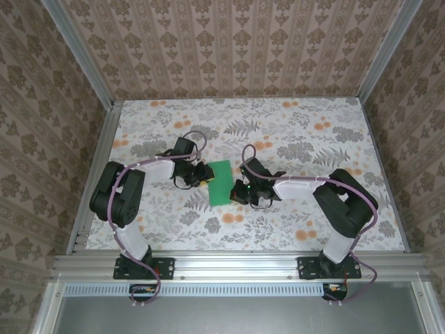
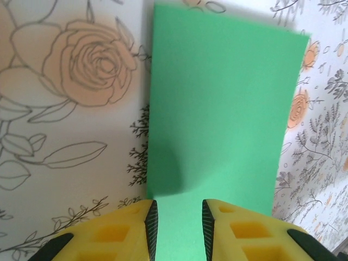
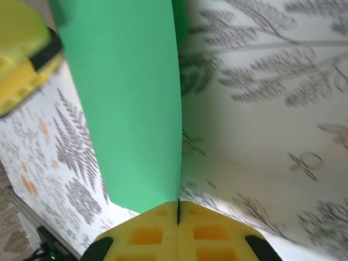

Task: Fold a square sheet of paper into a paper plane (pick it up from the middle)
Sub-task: Third fold the triangle at the center of the table.

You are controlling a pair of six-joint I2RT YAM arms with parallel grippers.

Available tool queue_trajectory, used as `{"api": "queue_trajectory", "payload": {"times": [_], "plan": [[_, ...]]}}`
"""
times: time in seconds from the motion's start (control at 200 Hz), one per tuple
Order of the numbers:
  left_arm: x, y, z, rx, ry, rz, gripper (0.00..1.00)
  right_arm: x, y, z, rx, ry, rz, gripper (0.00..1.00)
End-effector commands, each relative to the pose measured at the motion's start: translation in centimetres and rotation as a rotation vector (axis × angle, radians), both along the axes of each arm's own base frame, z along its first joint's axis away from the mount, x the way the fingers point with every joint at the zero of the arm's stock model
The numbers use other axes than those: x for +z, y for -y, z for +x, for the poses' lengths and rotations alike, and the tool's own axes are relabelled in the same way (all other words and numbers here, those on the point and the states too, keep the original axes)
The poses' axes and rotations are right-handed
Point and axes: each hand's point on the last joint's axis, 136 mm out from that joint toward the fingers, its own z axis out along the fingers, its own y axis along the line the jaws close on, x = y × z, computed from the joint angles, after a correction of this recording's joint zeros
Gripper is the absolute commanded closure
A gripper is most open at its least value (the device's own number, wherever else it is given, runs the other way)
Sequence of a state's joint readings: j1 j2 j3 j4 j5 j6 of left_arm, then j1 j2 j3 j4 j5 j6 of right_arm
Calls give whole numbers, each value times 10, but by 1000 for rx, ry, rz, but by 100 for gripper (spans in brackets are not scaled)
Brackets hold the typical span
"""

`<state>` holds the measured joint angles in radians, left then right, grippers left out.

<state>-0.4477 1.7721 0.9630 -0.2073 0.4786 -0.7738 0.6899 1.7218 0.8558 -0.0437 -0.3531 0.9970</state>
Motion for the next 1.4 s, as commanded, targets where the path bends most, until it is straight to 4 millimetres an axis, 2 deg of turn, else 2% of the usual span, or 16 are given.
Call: {"api": "queue_trajectory", "payload": {"times": [0.0, 0.095, 0.12, 0.185, 0.265, 0.39, 0.455, 0.565, 0.71, 0.845, 1.04, 1.395], "plan": [[4, 11, 6, -63, 30, -35, 69, -6, 13, -21, 35, -66, -37, 100], [6, 14, 9, -80, 43, -38, 70, -6, 14, -22, 31, -71, -39, 100], [6, 23, 2, -112, 43, -35, 71, -6, 14, -22, 31, -69, -39, 100], [1, 21, 1, -113, 34, -10, 73, -4, 14, -21, 27, -65, -41, 99], [-5, 21, -1, -118, 17, -4, 75, 0, 13, -18, 17, -55, -29, 94], [-13, 19, -5, -121, -1, 22, 77, 4, 14, -16, -1, -41, -24, 78], [-15, 17, -5, -124, -4, 34, 77, 7, 17, -16, -14, -33, -24, 75], [-19, 17, -6, -126, -11, 43, 78, 10, 19, -16, -27, -26, -22, 76], [-22, 17, -7, -125, -18, 45, 78, 15, 17, -17, -32, -33, 1, 87], [-22, 18, -8, -129, -17, 39, 78, 24, 11, -13, -28, -16, 35, 93], [-23, 19, -9, -132, -18, 35, 79, 36, -14, 3, -1, 14, 98, 91], [-26, 21, -11, -132, -22, 28, 79, 29, -37, 29, 7, 34, 110, 91]]}}
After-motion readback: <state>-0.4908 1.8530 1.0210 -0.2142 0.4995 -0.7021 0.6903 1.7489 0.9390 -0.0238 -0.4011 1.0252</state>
